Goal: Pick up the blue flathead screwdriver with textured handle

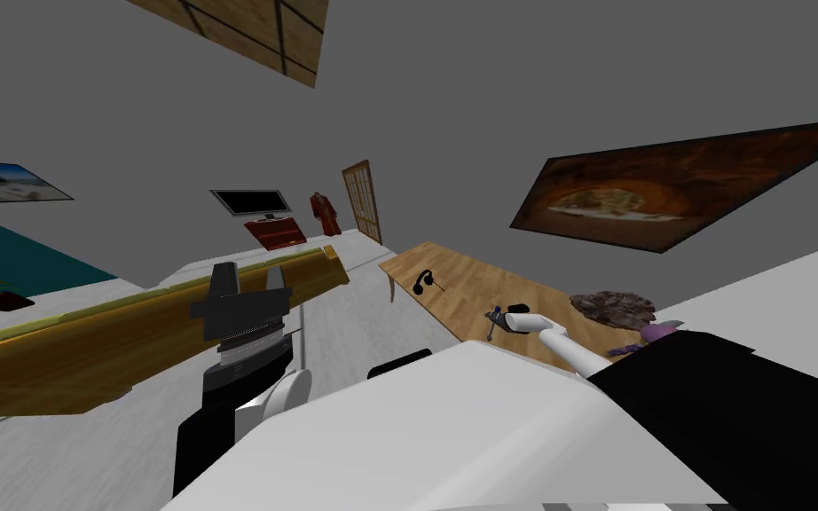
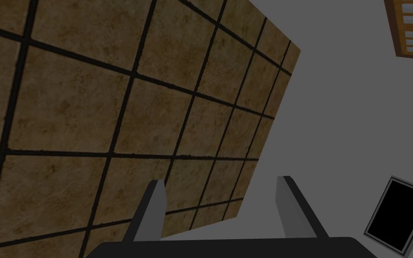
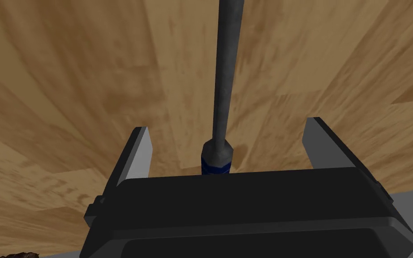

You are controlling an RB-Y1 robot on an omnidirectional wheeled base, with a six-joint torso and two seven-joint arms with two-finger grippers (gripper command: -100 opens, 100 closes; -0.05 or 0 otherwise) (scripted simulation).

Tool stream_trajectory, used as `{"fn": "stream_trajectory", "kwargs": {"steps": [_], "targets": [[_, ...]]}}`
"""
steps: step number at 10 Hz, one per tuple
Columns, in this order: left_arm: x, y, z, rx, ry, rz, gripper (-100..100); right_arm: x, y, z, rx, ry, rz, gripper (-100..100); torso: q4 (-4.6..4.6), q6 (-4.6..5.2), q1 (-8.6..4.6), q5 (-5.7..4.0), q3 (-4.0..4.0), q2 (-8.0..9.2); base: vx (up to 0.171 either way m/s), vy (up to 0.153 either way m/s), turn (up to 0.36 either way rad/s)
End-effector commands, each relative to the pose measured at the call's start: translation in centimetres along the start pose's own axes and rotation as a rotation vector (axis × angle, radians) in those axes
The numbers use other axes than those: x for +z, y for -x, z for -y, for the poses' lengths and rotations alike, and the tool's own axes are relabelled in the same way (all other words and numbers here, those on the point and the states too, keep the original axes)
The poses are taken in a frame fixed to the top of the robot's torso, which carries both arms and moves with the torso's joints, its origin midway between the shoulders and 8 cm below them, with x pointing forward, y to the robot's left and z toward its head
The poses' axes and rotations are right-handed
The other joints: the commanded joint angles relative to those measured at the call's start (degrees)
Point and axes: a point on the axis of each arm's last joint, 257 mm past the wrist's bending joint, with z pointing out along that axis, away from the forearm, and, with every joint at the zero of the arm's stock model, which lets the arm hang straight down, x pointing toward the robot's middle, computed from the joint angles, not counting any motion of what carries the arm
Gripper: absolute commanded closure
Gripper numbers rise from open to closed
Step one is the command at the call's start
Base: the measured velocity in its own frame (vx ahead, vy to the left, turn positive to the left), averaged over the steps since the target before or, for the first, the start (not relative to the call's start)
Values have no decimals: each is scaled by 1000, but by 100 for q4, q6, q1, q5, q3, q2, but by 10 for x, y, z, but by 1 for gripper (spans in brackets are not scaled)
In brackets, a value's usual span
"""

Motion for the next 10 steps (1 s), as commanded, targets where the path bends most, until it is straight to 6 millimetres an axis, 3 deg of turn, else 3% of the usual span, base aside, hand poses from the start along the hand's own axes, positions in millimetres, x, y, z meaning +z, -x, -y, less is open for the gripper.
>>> {"fn": "stream_trajectory", "kwargs": {"steps": [1, 2, 3, 4, 5, 6, 7, 9, 10], "targets": [[0, 0, 0, 0, 0, 0, 0, -1, -3, 14, 5, -33, -29, -100, 0, 0, 0, 0, 0, 0, 18, -11, 137], [0, 0, 0, 0, 0, 0, 0, -2, -5, 35, 20, -79, -65, -100, 0, 7, -1, -1, 1, 2, 22, -12, 228], [0, 0, 0, 0, 0, 0, 0, -3, -6, 36, 21, -82, -70, -100, 0, 2, -2, 0, 0, 0, 19, -16, 125], [0, 0, 0, 0, 0, 0, 0, -6, -9, 57, 39, -125, -109, -100, 0, 8, -2, -1, 1, 2, 22, -9, 202], [0, 0, 0, 0, 0, 0, 0, -6, -10, 57, 39, -126, -110, -100, 0, 4, 0, -1, 0, 1, 18, -13, 123], [0, 0, 0, 0, 0, 0, 0, -10, -13, 76, 60, -164, -148, -100, 0, 7, -1, -1, 1, 2, 16, -14, 179], [0, 0, 0, 0, 0, 0, 0, -10, -13, 76, 60, -164, -148, -100, 0, 5, -1, -1, 1, 3, 13, -17, 120], [0, 0, 0, 0, 0, 0, 0, -19, -20, 106, 104, -224, -210, -100, 0, 4, -3, -1, 1, 2, 20, -20, 252], [0, 0, 0, 0, 0, 0, 0, -20, -22, 107, 106, -227, -220, -100, 0, 4, -5, -1, -1, -1, 23, -27, 70]]}}
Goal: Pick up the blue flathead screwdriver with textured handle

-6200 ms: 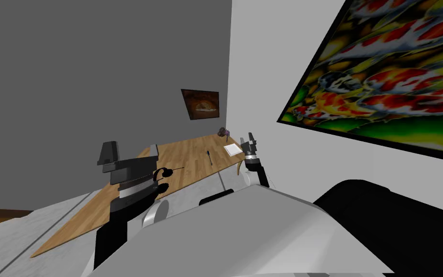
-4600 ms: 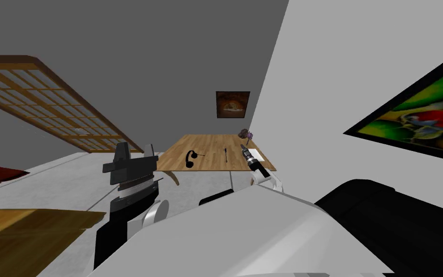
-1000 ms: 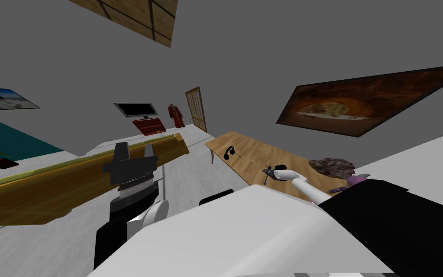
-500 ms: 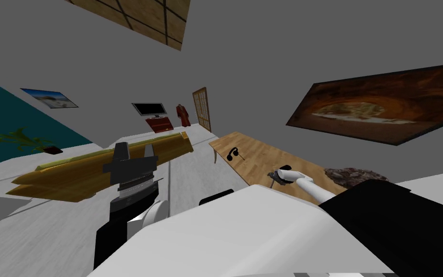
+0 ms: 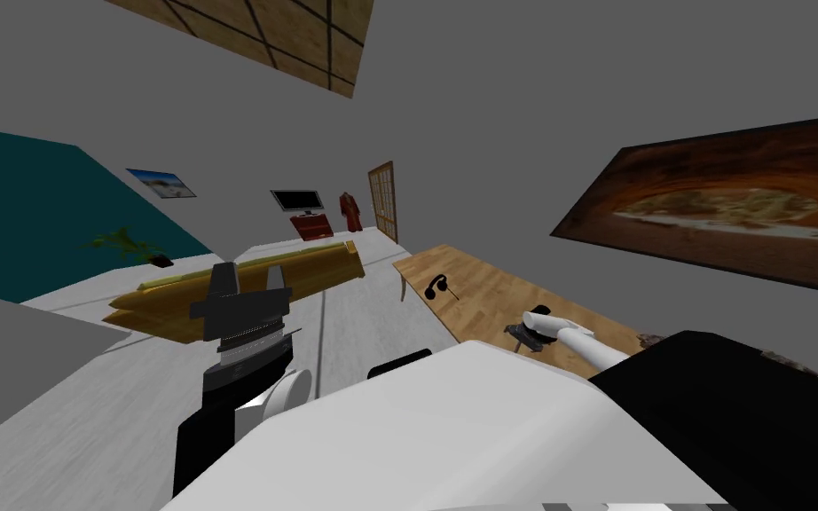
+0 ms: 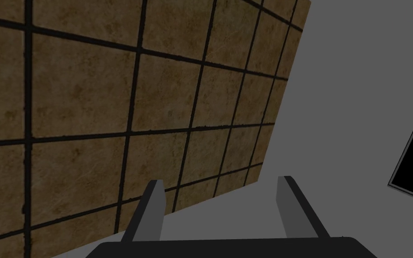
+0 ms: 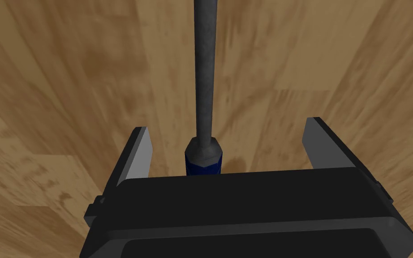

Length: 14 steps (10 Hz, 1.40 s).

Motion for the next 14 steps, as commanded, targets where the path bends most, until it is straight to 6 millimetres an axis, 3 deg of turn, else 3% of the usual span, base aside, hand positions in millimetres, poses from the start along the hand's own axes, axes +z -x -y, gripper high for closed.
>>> {"fn": "stream_trajectory", "kwargs": {"steps": [1, 5, 7, 8, 9, 10, 14], "targets": [[0, 0, 0, 0, 0, 0, 0, 0, -9, 18, 30, -33, -45, -100, 0, 0, 0, 0, 0, 0, 16, -21, 94], [0, 0, 0, 0, 0, 0, 0, -6, -28, 59, 109, -102, -154, -100, 0, -2, -3, -1, 0, 0, 19, -30, 164], [0, 0, 0, 0, 0, 0, 0, -9, -37, 73, 142, -125, -195, -100, 1, -1, 1, 0, 1, 2, 15, -24, 81], [0, 0, 0, 0, 0, 0, 0, -8, -33, 68, 131, -116, -179, -100, 1, -1, 1, 0, 1, 2, 8, -13, 11], [0, 0, 0, 0, 0, 0, 0, -8, -34, 70, 133, -118, -183, 0, 1, 0, 5, 0, 2, 4, 0, 0, 0], [0, 0, 0, 0, 0, 0, 0, -4, -39, 62, 167, -122, -188, -100, 2, 0, 9, 1, 4, 6, -105, -49, 282], [0, 0, 0, 0, 0, 0, 0, 1, -47, 51, 229, -129, -193, -100, 14, -2, -9, -3, 36, 62, -148, -55, 168]]}}
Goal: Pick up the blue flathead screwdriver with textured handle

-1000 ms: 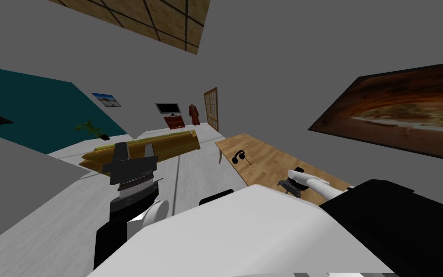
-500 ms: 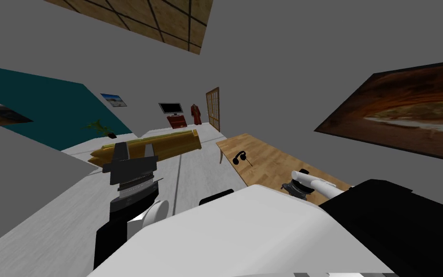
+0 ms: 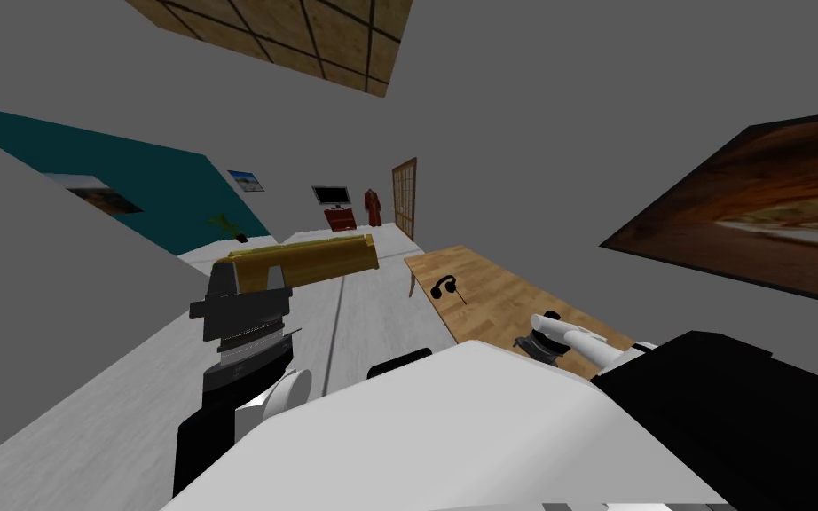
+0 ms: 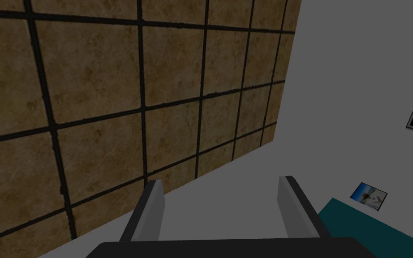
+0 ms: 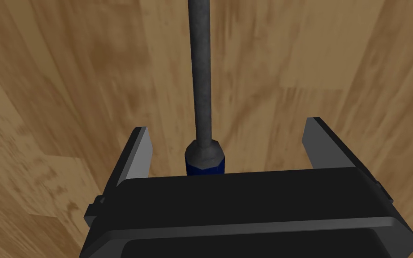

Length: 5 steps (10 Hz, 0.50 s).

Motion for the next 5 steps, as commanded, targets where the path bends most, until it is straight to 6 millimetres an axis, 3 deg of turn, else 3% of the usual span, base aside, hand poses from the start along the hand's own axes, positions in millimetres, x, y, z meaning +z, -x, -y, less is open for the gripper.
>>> {"fn": "stream_trajectory", "kwargs": {"steps": [1, 5], "targets": [[0, 0, 0, 0, 0, 0, 0, 3, -5, -4, 37, -2, -5, -100, 0, 0, 0, 0, 0, 0, -145, -64, 209], [0, 0, 0, 0, 0, 0, 0, 10, -18, -18, 114, -7, -16, -100, -3, 1, 3, -4, -6, -10, -146, -39, 197]]}}
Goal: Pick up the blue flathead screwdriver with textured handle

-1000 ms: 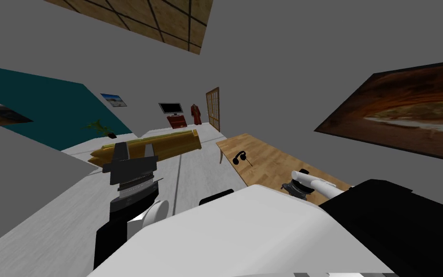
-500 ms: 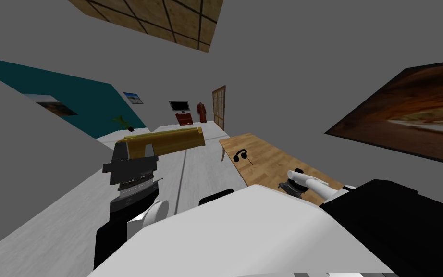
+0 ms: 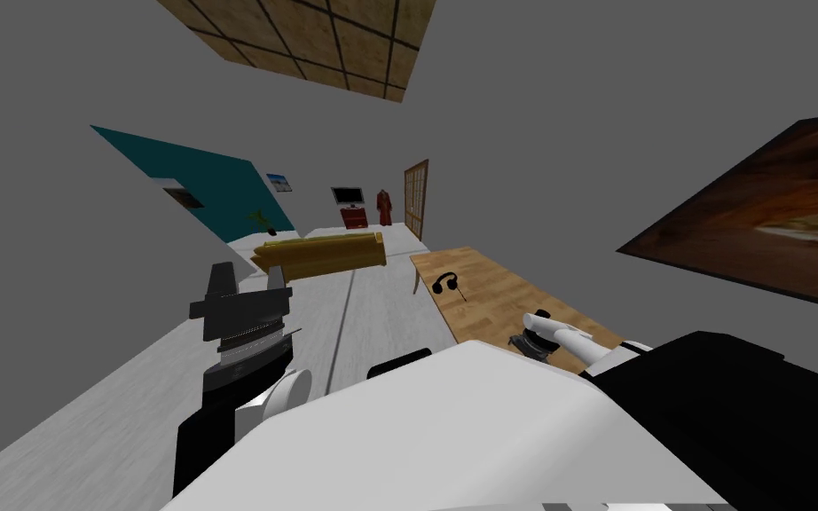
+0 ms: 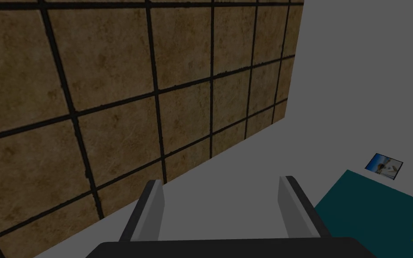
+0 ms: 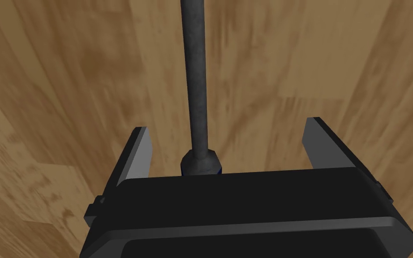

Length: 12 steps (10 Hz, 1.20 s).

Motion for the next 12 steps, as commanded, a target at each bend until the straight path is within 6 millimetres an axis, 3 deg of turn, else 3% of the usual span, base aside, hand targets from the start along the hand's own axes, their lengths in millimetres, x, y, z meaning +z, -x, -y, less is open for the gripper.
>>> {"fn": "stream_trajectory", "kwargs": {"steps": [1, 2, 6, 7, 8, 12], "targets": [[0, 0, 0, 0, 0, 0, 0, 0, 0, 0, 0, 0, 0, -100, 0, 0, 0, 0, 0, 0, -68, -15, 39], [0, 0, 0, 0, 0, 0, 0, 0, 0, -1, 5, 1, 0, 100, -5, 6, 0, -1, -12, -22, -12, -2, -9], [0, 0, 0, 0, 0, 0, 0, 0, 0, 2, 8, -5, -1, 100, -12, -12, -13, -13, -38, -68, -4, 0, -7], [0, 0, 0, 0, 0, 0, 0, 0, 0, 2, 8, -5, -1, 0, -12, -12, -14, -14, -39, -70, 0, 0, 0], [0, 0, 0, 0, 0, 0, 0, -1, 3, 5, -23, 0, 1, 100, -12, -13, -14, -14, -39, -71, 131, 20, -259], [0, 0, 0, 0, 0, 0, 0, -7, 13, 14, -81, 3, 9, 100, -25, -13, 11, -7, -77, -137, 161, 50, -179]]}}
